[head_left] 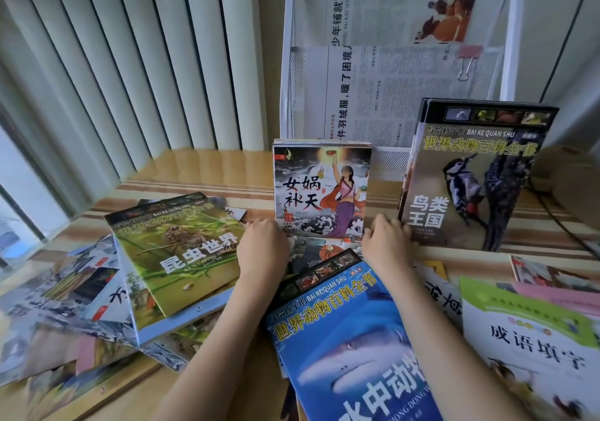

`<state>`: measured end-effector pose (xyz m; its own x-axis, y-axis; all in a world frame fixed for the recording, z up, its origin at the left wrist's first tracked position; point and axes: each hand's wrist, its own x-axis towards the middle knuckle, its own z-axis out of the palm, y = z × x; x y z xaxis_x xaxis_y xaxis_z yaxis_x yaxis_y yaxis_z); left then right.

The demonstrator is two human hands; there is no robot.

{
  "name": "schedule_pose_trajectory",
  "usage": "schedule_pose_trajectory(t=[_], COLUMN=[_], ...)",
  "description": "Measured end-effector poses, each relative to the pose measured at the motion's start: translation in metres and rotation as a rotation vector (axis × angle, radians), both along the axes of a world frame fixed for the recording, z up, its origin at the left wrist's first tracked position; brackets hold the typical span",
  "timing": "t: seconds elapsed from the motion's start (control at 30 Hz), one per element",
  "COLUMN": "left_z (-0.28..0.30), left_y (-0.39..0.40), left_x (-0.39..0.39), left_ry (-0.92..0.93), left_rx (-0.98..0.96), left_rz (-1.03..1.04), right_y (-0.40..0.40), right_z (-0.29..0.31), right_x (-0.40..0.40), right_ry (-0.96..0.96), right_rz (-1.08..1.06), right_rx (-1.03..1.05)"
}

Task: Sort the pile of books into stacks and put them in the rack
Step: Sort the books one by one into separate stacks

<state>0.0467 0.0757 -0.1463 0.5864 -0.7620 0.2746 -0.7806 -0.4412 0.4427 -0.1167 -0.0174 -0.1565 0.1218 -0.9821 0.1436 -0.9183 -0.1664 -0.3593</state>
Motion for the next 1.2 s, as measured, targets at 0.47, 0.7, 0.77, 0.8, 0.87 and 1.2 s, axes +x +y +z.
schedule_pose_trajectory(t=[0.47,0.7,0.77,0.8,0.87,1.2], left_z=[-0.005,-0.012,-0.005,0.001,0.019,0.078], left_y=[0.103,0.109,0.112,0.112,0.107,-0.009], left_x=[-0.08,-0.088,-0.092,-0.096,-0.104,-0.138], left_ry=[0.123,0.248,0.385,0.497,0.726,0.486], left_rx=[0.009,-0.267,-0.343,-0.373,-0.409,-0.727], left_rz=[-0.004,0.003,-0.028,-0.051,-0.136,-0.413], right_y=[0.079,0.081,0.08,0.081,0.081,0.009], right_z=[0.023,0.025,0.032,0.038,0.051,0.057], right_x=[-0.048,-0.057,-0.064,-0.067,-0.076,-0.14], right_ry=[-0.093,-0.592,-0.744,-0.813,-0.894,-0.916], right_rz=[0.304,0.374,0.374,0.366,0.344,0.262], right_rx=[0.234,0.04,-0.086,-0.131,-0.23,-0.152])
